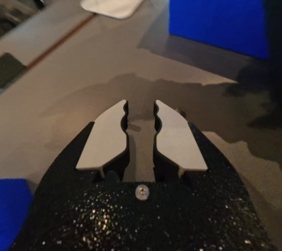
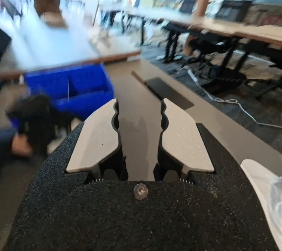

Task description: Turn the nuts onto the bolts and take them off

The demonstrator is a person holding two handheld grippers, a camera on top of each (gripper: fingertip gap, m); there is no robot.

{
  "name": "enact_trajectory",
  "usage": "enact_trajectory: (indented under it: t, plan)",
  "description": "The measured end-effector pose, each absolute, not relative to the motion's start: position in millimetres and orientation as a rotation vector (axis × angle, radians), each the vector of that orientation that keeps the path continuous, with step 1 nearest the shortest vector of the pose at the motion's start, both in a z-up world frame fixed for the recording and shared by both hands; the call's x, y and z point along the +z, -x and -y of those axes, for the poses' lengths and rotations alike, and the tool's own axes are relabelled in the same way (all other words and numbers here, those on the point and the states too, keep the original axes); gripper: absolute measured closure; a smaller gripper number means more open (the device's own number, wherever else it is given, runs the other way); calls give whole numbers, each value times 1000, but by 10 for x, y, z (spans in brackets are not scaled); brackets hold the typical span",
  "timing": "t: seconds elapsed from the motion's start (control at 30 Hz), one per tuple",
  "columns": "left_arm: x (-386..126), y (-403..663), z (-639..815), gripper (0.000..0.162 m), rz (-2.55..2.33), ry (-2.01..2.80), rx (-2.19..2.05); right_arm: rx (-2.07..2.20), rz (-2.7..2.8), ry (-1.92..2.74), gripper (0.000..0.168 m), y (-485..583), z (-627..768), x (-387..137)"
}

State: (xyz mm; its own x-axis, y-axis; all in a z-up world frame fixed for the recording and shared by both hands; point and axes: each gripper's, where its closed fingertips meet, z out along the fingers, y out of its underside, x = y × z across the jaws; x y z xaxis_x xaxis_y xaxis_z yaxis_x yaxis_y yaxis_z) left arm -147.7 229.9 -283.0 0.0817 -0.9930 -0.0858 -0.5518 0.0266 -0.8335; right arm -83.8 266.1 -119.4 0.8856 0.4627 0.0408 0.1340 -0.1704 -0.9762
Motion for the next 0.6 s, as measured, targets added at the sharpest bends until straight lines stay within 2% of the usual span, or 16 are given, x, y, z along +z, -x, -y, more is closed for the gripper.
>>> enact_trajectory:
  t: [0.17,0.23,0.33,0.4,0.6]
  plan:
    - [-2666,1721,-2655,146,-1264,1532,-891,264,862,2032,125,1153,-2691,-2037]
    - [-2727,1752,-2681,145,-1257,1524,-915,302,1007,2124,133,1287,-2692,-2372]
    - [-2893,1770,-2714,140,-1301,1524,-855,390,1151,2192,140,1504,-2691,-2712]
    - [-2937,1763,-2700,138,-1317,1506,-849,407,1202,2232,139,1561,-2713,-2862]
    - [-2954,1728,-2656,121,-1336,1475,-873,394,1303,2305,139,1578,-2698,-3133]
